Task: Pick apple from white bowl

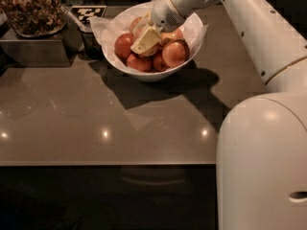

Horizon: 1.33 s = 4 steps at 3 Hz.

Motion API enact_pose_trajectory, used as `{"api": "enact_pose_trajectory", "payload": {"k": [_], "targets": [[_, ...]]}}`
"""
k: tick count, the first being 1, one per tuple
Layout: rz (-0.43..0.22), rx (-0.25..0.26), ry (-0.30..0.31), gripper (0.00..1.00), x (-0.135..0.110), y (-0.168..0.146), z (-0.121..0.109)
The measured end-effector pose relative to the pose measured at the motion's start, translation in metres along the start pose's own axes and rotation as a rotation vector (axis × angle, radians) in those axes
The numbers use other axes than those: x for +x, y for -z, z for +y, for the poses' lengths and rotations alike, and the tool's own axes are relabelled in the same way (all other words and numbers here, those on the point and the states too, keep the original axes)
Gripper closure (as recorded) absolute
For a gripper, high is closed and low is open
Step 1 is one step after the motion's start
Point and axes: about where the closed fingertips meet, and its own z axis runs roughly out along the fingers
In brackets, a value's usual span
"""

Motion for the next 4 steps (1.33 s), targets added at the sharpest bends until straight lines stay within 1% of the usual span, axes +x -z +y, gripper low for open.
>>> {"api": "enact_pose_trajectory", "payload": {"k": [1, 2, 3, 4], "targets": [[-0.079, -0.015, 0.015, 1.0, -0.009, 0.016, 0.008], [-0.214, -0.021, 0.055, 1.0, -0.031, 0.056, 0.026], [-0.311, -0.022, 0.083, 1.0, -0.045, 0.097, 0.047], [-0.383, 0.006, 0.089, 1.0, -0.051, 0.127, 0.058]]}}
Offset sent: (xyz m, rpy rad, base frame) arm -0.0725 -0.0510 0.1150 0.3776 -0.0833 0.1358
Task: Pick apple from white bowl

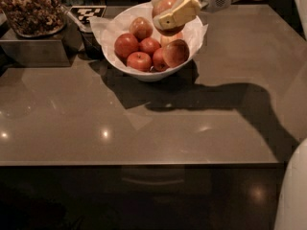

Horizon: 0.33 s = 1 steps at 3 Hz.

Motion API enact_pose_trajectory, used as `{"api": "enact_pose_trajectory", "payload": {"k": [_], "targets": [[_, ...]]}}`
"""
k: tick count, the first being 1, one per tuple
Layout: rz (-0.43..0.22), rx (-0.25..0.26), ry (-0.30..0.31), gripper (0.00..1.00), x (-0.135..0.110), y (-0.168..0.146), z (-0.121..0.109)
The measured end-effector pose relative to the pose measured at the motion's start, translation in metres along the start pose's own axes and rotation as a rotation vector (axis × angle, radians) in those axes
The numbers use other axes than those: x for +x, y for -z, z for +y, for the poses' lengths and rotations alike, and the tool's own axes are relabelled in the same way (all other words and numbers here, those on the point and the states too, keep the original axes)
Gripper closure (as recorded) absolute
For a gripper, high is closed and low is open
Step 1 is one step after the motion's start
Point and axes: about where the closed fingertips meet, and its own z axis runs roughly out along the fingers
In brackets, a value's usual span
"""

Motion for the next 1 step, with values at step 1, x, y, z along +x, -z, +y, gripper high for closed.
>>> {"api": "enact_pose_trajectory", "payload": {"k": [1], "targets": [[-0.044, 0.028, 0.014, 1.0, -0.0125, 0.0173, 0.0059]]}}
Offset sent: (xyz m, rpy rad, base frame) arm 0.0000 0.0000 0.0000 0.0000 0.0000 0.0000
